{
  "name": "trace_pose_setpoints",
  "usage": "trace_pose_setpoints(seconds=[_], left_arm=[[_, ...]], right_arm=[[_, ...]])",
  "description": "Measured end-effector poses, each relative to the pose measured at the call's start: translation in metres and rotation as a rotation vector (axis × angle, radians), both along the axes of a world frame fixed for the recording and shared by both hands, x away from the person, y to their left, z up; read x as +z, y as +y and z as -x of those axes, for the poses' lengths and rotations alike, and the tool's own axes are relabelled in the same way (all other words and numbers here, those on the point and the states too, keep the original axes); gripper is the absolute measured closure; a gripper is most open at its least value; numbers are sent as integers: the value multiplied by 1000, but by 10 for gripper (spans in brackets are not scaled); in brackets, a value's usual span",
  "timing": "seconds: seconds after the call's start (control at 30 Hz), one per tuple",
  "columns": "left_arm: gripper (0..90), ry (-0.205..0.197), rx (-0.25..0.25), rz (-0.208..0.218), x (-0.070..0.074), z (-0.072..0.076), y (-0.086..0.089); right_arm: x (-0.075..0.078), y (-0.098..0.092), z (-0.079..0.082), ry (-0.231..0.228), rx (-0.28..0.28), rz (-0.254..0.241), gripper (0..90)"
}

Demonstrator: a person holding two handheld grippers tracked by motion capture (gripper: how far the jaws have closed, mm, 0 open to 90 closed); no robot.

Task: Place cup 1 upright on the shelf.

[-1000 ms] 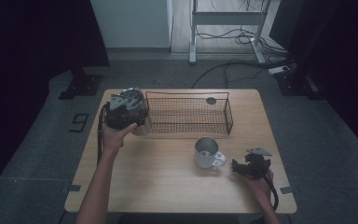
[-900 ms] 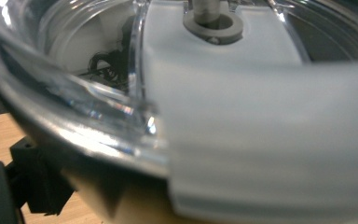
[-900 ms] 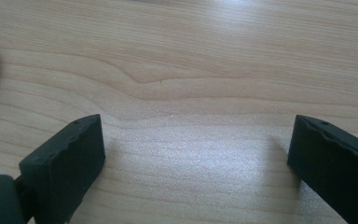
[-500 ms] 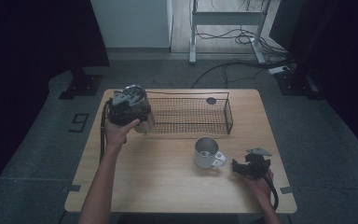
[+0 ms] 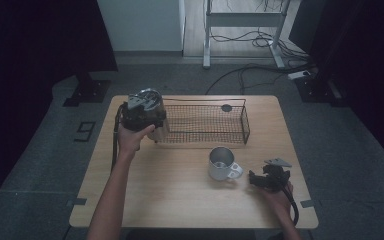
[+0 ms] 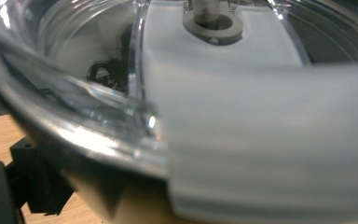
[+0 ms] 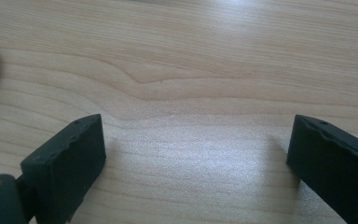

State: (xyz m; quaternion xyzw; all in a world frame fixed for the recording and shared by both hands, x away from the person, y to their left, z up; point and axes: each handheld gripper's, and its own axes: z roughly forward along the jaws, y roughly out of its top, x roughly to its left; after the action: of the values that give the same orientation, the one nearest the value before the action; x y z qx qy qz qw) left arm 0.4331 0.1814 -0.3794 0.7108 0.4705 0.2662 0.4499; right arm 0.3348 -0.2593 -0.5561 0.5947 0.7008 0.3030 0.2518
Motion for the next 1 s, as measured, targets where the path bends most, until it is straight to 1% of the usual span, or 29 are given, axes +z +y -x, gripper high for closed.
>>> trace_pose_setpoints(seconds=[0.1,0.23,0.3,0.43,0.77,0.93,1.0], left_arm=[[38,1,-2,4,1,-2,-3],[39,1,-7,-7,3,-4,-7],[39,-2,-8,-3,4,-5,-10],[39,-3,-14,-11,6,-8,-15],[39,3,-14,-6,7,-17,-22],[39,2,-20,-17,8,-21,-28],[39,2,-22,-14,8,-23,-30]], right_arm=[[0,0,0,0,0,0,41],[0,0,0,0,0,0,42],[0,0,0,0,0,-1,42],[0,0,0,-1,1,-1,44],[0,0,0,-2,1,-1,47],[0,0,0,-2,2,-2,48],[0,0,0,-2,1,-3,51]])
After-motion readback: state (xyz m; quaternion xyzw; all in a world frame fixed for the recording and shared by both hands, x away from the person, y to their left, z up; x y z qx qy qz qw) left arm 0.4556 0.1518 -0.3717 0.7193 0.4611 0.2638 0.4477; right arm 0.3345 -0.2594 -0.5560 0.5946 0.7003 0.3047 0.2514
